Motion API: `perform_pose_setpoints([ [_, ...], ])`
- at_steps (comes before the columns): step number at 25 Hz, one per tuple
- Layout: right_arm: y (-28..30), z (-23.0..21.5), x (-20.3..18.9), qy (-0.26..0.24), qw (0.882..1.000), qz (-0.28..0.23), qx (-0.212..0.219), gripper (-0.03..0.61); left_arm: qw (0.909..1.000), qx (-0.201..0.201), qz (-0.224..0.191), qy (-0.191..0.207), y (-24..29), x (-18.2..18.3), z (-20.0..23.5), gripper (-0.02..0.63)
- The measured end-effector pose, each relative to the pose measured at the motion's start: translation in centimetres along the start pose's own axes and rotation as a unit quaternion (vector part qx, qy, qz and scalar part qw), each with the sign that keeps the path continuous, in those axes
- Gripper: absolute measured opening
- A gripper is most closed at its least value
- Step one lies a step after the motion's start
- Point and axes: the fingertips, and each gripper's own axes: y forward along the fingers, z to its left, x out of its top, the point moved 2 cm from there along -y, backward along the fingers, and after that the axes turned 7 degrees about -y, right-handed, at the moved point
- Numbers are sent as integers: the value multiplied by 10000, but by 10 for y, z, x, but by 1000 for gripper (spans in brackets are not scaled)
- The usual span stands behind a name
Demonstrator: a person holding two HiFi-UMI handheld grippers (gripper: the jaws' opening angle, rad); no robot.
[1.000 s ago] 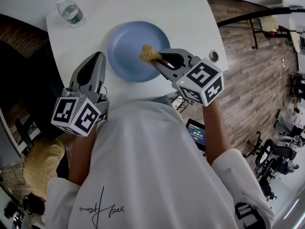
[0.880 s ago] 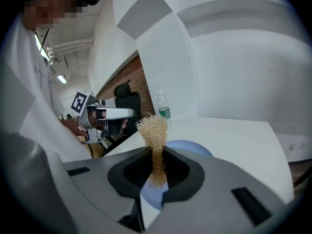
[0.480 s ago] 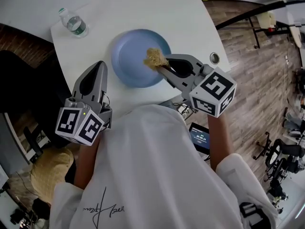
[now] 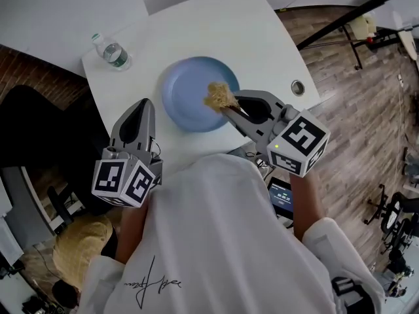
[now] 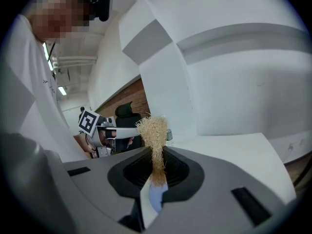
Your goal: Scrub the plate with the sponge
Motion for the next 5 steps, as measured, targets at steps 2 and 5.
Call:
perform_pose_setpoints([
  [2, -3, 2, 3, 6, 10000, -52, 0, 40, 10000, 59, 11, 67, 0, 0, -3, -17],
  [5, -9, 3, 5, 42, 9999, -108, 9, 40, 9999, 101, 19, 107, 2, -1, -9, -17],
])
